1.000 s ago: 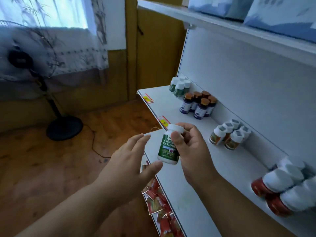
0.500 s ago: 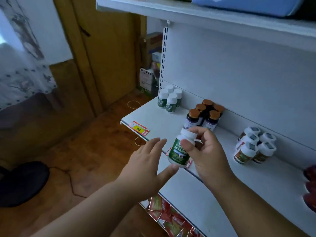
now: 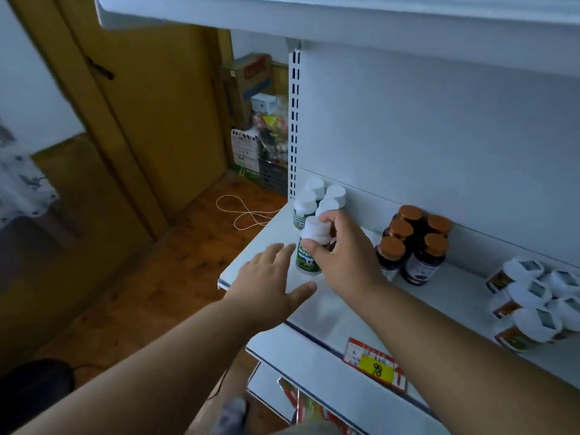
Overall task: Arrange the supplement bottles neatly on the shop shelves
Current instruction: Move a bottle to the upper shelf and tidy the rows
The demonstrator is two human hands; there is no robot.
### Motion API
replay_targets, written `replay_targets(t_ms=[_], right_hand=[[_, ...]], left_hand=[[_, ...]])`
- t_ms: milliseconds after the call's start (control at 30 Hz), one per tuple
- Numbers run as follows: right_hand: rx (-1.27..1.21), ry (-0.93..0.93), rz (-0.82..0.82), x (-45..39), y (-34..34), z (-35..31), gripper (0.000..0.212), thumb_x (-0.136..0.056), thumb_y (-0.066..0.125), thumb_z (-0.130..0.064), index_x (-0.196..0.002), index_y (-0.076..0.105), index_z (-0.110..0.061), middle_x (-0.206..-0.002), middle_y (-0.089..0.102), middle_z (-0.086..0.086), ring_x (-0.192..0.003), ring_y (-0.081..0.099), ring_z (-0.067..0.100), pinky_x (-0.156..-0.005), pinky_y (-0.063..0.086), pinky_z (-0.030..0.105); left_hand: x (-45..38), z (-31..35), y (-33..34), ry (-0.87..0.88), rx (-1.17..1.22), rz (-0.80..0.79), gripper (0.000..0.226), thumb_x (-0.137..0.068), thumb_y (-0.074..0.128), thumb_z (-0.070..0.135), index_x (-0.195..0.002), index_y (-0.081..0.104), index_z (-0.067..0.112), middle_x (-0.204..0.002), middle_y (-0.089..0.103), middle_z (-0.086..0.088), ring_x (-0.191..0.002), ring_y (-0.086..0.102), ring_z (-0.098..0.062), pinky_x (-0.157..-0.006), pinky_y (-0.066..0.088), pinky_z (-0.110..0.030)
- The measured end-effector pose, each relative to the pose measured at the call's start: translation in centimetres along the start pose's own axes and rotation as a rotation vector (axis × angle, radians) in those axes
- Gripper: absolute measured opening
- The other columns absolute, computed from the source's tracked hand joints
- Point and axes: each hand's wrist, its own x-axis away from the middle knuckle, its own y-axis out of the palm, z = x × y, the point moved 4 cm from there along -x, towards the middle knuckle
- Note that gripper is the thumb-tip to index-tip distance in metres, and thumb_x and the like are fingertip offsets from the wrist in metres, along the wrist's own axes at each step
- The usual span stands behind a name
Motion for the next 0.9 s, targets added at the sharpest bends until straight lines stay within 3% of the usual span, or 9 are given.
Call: replay_targets(t_ms=[100, 167, 400, 667, 767, 900], right_hand=[[0.097, -0.024, -0.024, -3.6, 2.3, -0.1, 0.047, -0.089, 0.072, -0.03, -0.129, 0.049, -0.023, -0.134, 0.056, -0.001, -0.119, 0.056, 0.016, -0.097, 0.049, 0.026], [0.14, -0.03, -0.007, -5.4, 4.0, 0.0, 0.048, -0.089, 0.073, -0.027, -0.13, 0.05, -0.022, -0.132, 0.056, -0.001, -0.118, 0.056, 0.017, -0.097, 0.05, 0.03], [0.302, 0.085, 0.075, -8.2, 8.9, 1.6, 0.041, -0.087, 0.073, -0.025, -0.122, 0.054, -0.018, -0.125, 0.047, 0.0, -0.107, 0.054, 0.019, -0.087, 0.049, 0.032], [0.403, 0.222, 0.204, -9.3, 11.2, 0.5, 0.047, -0.09, 0.07, -0.028, -0.133, 0.053, -0.019, -0.127, 0.047, 0.003, -0.116, 0.048, 0.02, -0.096, 0.042, 0.029], [0.294, 0.279, 0.326, -7.8, 11.2, 0.2, 0.053, -0.092, 0.064, -0.036, -0.14, 0.045, -0.026, -0.132, 0.045, -0.001, -0.118, 0.049, 0.015, -0.097, 0.042, 0.026], [0.153, 0.383, 0.483, -5.3, 11.8, -0.2, 0.056, -0.092, 0.047, -0.055, -0.137, 0.045, -0.023, -0.128, 0.048, -0.006, -0.116, 0.052, 0.011, -0.096, 0.051, 0.038]], left_hand=[[-3.7, -2.4, -0.9, 0.036, -0.071, -0.023, 0.083, -0.088, 0.04, 0.072, -0.155, 0.012, 0.032, -0.163, 0.015, 0.005, -0.148, 0.017, -0.021, -0.118, 0.02, -0.042], [-6.4, -4.1, -1.2, 0.076, -0.107, -0.028, 0.084, -0.089, 0.041, 0.071, -0.155, 0.012, 0.028, -0.163, 0.015, 0.003, -0.149, 0.015, -0.021, -0.12, 0.02, -0.044], [-13.1, -8.6, -0.8, 0.393, -0.209, -0.077, 0.082, -0.09, 0.043, 0.066, -0.154, 0.018, 0.02, -0.16, 0.021, -0.001, -0.148, 0.016, -0.02, -0.119, 0.013, -0.037], [-16.5, -11.2, -1.2, 0.54, -0.244, -0.126, 0.083, -0.093, 0.032, 0.068, -0.155, 0.013, 0.017, -0.163, 0.013, -0.005, -0.15, 0.008, -0.023, -0.121, 0.008, -0.04], [-16.6, -11.8, -1.9, 0.536, -0.143, -0.166, 0.082, -0.093, 0.036, 0.066, -0.156, 0.012, 0.018, -0.163, 0.012, -0.002, -0.15, 0.01, -0.02, -0.119, 0.01, -0.036], [-16.2, -13.4, -3.6, 0.493, 0.24, -0.201, 0.074, -0.094, 0.048, 0.055, -0.155, 0.018, 0.026, -0.161, 0.021, 0.008, -0.147, 0.02, -0.012, -0.116, 0.021, -0.033]])
